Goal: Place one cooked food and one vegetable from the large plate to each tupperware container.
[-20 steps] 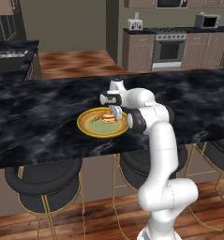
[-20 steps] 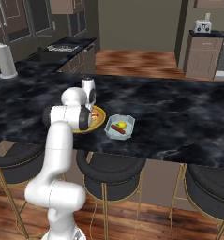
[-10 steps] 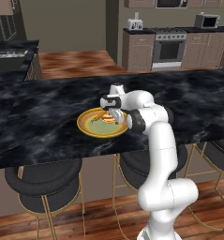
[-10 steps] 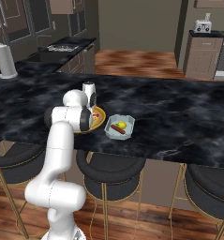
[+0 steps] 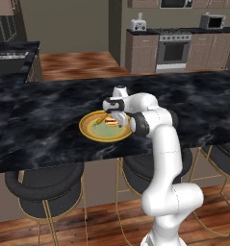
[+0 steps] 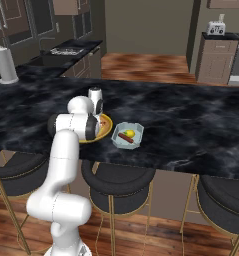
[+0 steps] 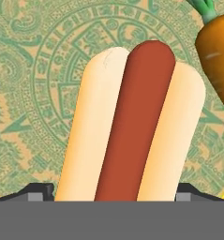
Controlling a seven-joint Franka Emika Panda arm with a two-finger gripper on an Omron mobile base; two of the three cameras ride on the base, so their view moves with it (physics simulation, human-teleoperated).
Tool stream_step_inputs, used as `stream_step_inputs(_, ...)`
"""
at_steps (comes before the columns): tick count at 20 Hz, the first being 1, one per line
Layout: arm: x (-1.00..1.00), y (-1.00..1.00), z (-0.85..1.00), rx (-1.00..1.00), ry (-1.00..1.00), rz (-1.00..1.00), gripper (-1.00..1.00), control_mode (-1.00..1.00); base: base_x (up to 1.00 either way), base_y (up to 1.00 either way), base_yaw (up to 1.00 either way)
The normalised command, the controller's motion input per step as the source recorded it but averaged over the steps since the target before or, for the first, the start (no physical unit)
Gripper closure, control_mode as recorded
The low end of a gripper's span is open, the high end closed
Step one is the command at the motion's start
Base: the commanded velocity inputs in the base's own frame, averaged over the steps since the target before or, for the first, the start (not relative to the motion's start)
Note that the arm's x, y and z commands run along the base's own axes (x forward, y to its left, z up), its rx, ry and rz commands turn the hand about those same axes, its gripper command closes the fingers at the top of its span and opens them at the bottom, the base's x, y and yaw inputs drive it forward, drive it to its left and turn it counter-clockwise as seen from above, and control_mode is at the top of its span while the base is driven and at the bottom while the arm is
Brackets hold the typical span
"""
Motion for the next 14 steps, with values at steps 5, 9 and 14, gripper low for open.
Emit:
stream_step_inputs(5, 0.0, 0.07, -0.01, 0.0, 0.0, 0.04, 1.0, -1.0, 0.0, 0.0, 0.0)
stream_step_inputs(9, -0.17, 0.05, 0.26, -0.05, 0.0, 0.0, 1.0, -1.0, 0.0, 0.0, 0.0)
stream_step_inputs(14, -0.83, 0.0, 0.86, -0.02, 0.0, -0.02, 1.0, -1.0, 0.0, 0.0, 0.0)
